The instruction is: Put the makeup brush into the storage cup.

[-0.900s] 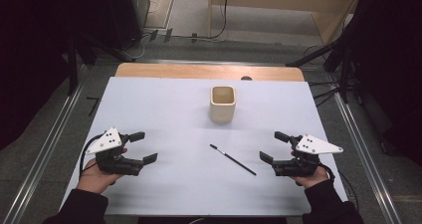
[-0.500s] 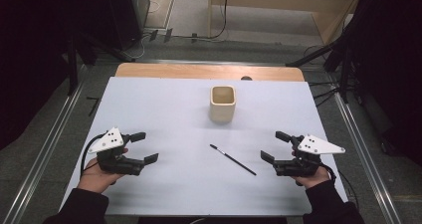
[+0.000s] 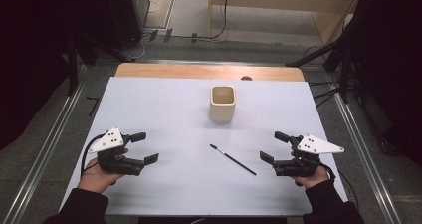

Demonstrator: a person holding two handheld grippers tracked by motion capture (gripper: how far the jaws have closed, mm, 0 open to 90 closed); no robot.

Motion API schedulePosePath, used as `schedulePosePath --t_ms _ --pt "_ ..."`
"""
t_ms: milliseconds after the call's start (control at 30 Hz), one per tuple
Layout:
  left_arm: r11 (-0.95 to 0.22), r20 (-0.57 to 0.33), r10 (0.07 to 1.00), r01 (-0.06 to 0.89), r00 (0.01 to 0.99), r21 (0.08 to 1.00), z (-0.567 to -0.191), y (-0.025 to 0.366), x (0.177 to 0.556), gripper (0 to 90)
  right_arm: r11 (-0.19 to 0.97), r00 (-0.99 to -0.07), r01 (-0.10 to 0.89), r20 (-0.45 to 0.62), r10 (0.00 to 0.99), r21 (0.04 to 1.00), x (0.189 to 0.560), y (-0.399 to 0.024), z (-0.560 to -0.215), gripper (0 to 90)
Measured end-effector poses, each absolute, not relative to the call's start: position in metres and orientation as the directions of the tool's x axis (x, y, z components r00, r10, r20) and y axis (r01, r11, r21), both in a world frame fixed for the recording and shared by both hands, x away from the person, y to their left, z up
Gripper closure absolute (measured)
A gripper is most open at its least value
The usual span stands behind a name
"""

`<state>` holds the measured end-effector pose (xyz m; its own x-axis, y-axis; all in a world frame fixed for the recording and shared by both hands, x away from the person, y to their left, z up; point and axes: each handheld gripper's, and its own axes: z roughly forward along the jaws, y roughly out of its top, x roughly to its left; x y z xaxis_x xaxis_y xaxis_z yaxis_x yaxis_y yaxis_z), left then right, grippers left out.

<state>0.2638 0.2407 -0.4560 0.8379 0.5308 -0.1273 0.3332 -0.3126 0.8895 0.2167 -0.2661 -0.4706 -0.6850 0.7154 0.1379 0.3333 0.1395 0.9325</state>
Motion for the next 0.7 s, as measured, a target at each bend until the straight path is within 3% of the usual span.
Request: schedulePosePath --t_ms 700 --pt "-0.318 -0.126 0.537 0.339 0.834 0.885 -0.4563 0.2402 0.2641 14.4 0.124 -0.673 0.337 0.147 0.725 0.933 0.2175 -0.2679 -0.4711 14.1"
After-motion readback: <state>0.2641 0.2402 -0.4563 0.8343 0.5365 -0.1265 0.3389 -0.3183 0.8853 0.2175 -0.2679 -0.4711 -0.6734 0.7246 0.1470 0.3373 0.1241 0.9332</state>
